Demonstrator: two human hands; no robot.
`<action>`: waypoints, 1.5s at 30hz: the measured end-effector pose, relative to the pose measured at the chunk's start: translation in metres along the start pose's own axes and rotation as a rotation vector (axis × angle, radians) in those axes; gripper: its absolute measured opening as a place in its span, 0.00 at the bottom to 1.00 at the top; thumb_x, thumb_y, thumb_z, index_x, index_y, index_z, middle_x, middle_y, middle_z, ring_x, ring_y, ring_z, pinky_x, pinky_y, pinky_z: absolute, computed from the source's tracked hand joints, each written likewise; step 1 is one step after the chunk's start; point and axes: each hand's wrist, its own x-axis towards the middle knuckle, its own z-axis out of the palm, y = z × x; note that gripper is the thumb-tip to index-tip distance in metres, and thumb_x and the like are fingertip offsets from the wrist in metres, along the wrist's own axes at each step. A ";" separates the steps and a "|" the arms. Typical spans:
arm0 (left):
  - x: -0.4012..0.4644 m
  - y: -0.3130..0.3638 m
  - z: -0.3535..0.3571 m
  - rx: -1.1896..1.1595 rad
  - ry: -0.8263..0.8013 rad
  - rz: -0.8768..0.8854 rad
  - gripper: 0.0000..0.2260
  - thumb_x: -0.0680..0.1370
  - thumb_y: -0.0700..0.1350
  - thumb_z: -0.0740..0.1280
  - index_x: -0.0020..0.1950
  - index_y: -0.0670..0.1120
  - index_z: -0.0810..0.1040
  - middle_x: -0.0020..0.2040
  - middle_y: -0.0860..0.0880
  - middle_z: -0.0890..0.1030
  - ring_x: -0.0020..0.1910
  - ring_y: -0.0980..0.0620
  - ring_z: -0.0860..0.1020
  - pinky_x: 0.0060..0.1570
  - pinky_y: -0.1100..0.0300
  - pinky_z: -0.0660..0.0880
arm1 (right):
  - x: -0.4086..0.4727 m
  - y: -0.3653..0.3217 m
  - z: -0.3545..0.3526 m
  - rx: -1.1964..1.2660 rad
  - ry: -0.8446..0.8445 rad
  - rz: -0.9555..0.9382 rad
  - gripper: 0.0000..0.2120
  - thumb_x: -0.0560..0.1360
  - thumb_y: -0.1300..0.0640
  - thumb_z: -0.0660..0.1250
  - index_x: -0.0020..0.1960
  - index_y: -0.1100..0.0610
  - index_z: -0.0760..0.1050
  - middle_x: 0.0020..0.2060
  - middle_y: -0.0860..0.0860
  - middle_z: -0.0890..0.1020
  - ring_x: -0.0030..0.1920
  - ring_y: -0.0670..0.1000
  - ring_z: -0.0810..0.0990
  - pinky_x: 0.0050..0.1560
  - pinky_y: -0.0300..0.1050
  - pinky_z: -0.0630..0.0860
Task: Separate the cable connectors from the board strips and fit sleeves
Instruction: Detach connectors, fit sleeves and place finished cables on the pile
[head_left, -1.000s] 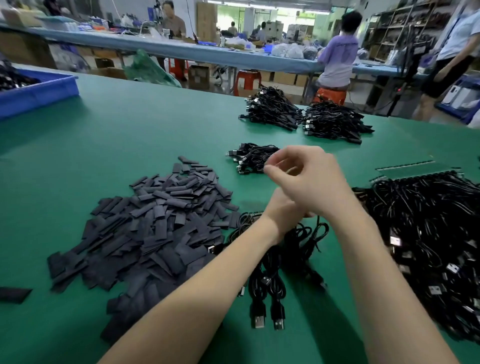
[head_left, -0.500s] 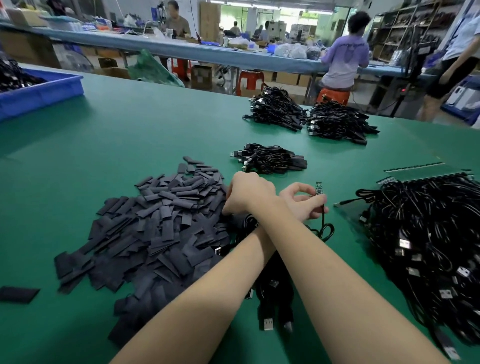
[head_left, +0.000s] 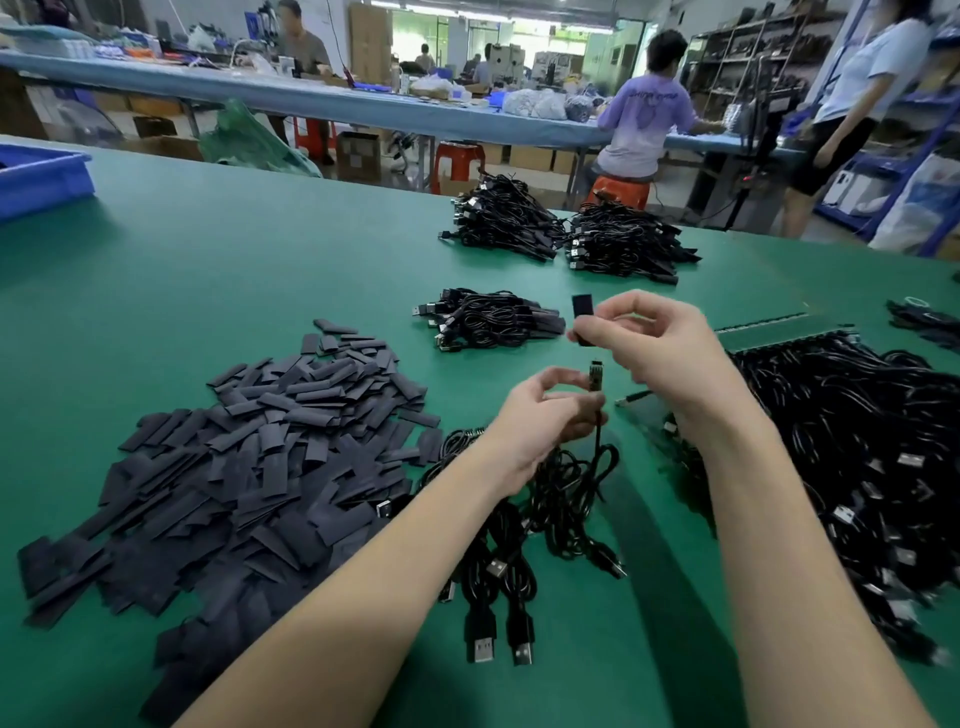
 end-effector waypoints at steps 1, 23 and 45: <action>-0.001 0.000 0.000 -0.007 -0.017 -0.009 0.07 0.79 0.33 0.69 0.51 0.44 0.76 0.38 0.46 0.83 0.36 0.54 0.83 0.40 0.66 0.79 | 0.000 0.003 -0.011 0.059 0.031 0.019 0.08 0.72 0.52 0.78 0.39 0.49 0.80 0.41 0.51 0.88 0.30 0.41 0.72 0.30 0.30 0.67; -0.011 0.011 -0.007 -0.139 -0.291 0.023 0.11 0.73 0.40 0.72 0.54 0.45 0.76 0.42 0.49 0.83 0.42 0.52 0.83 0.39 0.65 0.77 | 0.007 0.036 -0.027 0.463 -0.090 0.262 0.27 0.55 0.46 0.82 0.52 0.52 0.85 0.49 0.45 0.86 0.32 0.42 0.70 0.26 0.32 0.65; -0.012 0.013 -0.013 -0.142 -0.358 0.033 0.15 0.77 0.37 0.70 0.60 0.44 0.70 0.43 0.47 0.82 0.42 0.52 0.82 0.40 0.66 0.76 | 0.009 0.042 -0.032 0.321 -0.234 0.306 0.20 0.56 0.44 0.82 0.47 0.49 0.87 0.50 0.50 0.83 0.36 0.45 0.69 0.32 0.37 0.63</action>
